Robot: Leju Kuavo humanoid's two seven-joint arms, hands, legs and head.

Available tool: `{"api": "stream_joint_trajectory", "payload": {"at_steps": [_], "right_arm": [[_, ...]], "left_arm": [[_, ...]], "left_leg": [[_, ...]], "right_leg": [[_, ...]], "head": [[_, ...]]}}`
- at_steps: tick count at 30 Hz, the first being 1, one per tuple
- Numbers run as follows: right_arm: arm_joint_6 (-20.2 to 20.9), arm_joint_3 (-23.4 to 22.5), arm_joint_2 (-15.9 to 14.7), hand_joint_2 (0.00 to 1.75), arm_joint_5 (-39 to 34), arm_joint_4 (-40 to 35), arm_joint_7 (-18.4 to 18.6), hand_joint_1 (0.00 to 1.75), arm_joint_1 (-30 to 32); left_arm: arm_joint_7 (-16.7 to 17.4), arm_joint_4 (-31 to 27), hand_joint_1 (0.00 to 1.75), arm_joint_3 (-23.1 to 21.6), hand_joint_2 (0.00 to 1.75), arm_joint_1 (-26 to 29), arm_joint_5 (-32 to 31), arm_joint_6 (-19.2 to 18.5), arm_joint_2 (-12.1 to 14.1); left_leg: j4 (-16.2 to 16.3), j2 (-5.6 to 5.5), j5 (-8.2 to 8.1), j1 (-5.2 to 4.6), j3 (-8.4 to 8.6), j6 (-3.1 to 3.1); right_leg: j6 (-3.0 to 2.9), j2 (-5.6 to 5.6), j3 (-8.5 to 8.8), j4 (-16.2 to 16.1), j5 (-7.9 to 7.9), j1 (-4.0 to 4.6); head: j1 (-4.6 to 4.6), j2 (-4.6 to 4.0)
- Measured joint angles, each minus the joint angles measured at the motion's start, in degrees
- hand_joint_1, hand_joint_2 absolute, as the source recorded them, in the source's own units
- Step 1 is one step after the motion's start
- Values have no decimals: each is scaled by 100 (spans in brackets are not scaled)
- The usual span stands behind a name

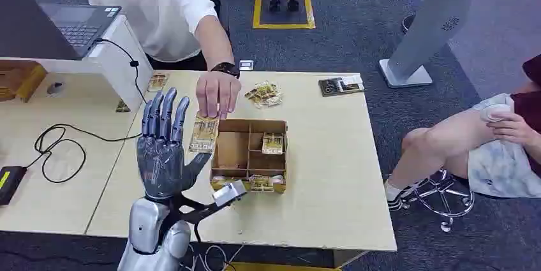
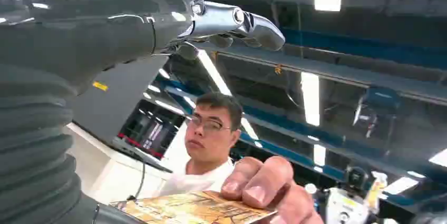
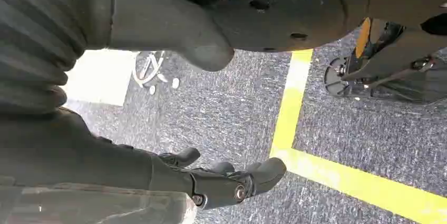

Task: Pass the card to the sensor for recognition and then transmit it.

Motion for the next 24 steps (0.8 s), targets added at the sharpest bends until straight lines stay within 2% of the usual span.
{"api": "stream_joint_trajectory", "payload": {"at_steps": [3, 7, 9, 10, 11, 14, 19, 24], "right_arm": [[4, 4, 0, 175, 0, -2, 0, 0, -1], [11, 9, 0, 175, 2, -2, 0, 0, 2], [11, 9, 0, 175, 2, -2, 0, 0, 1], [11, 9, 0, 175, 2, -2, 0, 0, 2], [11, 11, 0, 175, 2, -2, 0, 0, 2], [11, 11, 0, 175, 2, -2, 0, 0, 3], [9, 11, 0, 175, 2, -2, -2, 0, 4], [9, 11, 0, 175, 9, -2, 0, 0, 6]], "left_arm": [[479, 0, 0, -33, 175, -60, -227, 0, 43], [1088, 9, 0, -212, 175, -146, -419, 0, 231], [1169, 28, 0, -310, 175, -183, -432, 0, 305], [1204, 37, 21, -362, 175, -198, -432, 0, 339], [1221, 42, 175, -398, 175, -214, -432, 0, 365], [1326, 68, 175, -494, 175, -250, -342, 0, 452], [1311, 79, 175, -588, 175, -251, -150, 0, 542], [926, 79, 175, -603, 175, -249, 106, 0, 551]], "left_leg": [[0, 0, 0, 0, 0, 0], [0, 0, 0, 0, 1, 0], [0, -1, 0, 0, 0, 0], [0, 0, 0, 0, 0, 0], [0, 0, 0, 0, 0, 0], [0, 0, 0, 0, 0, 0], [0, 0, 0, 0, -1, 0], [0, 0, 0, 0, -1, 0]], "right_leg": [[0, 0, 0, 0, 0, 0], [0, 0, 0, 0, 0, 0], [0, -1, 0, 0, 0, 0], [0, -1, 0, 1, 0, 0], [0, 0, 0, 0, 0, 0], [0, 0, 0, 0, 0, 0], [0, 0, -1, 0, 0, 0], [0, 0, -1, 0, 0, 0]], "head": [[0, 0], [-2, 0], [0, 0], [0, 0], [-2, 0], [0, 0], [-2, 0], [-2, 0]]}}
